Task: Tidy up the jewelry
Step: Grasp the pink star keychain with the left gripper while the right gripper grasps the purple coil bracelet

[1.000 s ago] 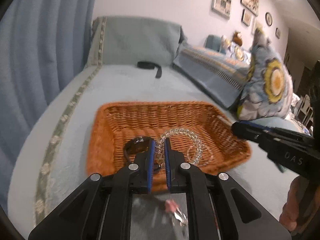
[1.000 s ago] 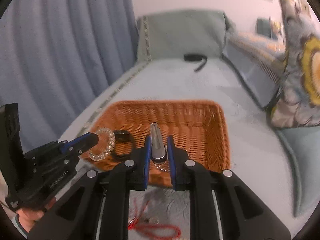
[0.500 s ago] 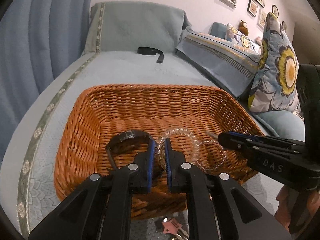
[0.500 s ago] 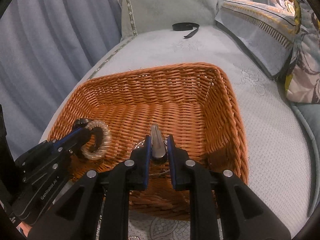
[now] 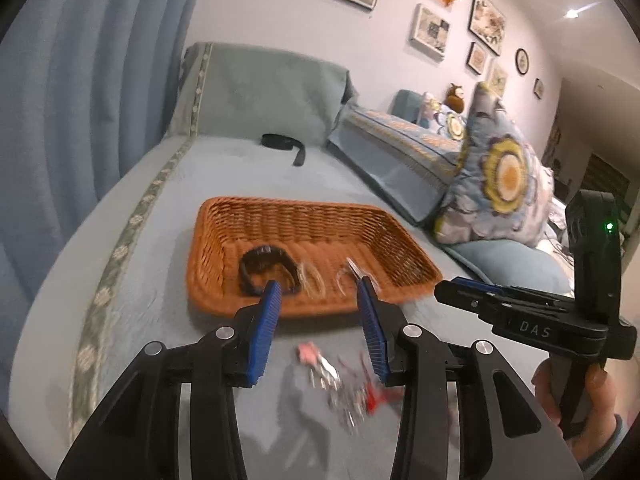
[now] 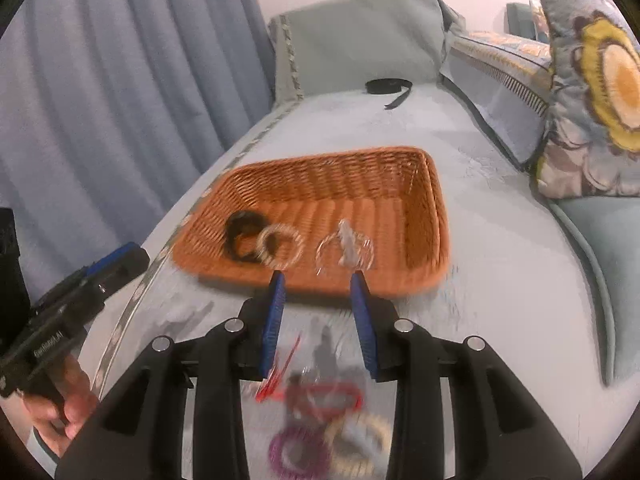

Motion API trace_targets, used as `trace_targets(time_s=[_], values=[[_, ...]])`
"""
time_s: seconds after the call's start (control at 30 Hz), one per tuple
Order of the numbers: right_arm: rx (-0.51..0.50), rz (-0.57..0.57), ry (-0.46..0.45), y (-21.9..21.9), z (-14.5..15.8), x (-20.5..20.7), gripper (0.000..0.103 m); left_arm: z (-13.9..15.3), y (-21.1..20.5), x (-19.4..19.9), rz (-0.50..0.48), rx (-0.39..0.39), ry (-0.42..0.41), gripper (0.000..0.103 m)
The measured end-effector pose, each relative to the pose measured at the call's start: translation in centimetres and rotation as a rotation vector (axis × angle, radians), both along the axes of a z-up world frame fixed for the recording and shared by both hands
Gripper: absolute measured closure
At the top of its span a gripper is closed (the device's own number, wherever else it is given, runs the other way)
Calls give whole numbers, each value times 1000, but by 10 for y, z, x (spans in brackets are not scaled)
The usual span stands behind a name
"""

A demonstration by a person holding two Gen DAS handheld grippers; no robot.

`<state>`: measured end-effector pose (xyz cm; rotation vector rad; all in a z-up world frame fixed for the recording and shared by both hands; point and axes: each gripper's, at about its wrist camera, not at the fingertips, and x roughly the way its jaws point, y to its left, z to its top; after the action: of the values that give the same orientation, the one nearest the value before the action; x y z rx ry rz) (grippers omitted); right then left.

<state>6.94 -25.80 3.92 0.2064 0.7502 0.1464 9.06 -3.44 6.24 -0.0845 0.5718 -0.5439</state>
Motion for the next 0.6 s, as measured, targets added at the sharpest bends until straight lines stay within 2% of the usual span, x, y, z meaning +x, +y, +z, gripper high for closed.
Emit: trace_targets(time_s=[0.13, 0.3, 0.43, 0.6], values=[[-4, 9, 5, 12, -6, -41, 72, -4, 19, -37, 2, -22, 8, 64], [9, 14, 32, 28, -29, -83, 72, -22, 36, -66, 20, -41, 27, 64], [4, 4, 54, 34, -50, -104, 72, -45, 39, -70, 14, -46, 69, 64], [39, 3, 89, 32, -65, -101, 72, -70, 33, -63, 13, -30, 131, 64]])
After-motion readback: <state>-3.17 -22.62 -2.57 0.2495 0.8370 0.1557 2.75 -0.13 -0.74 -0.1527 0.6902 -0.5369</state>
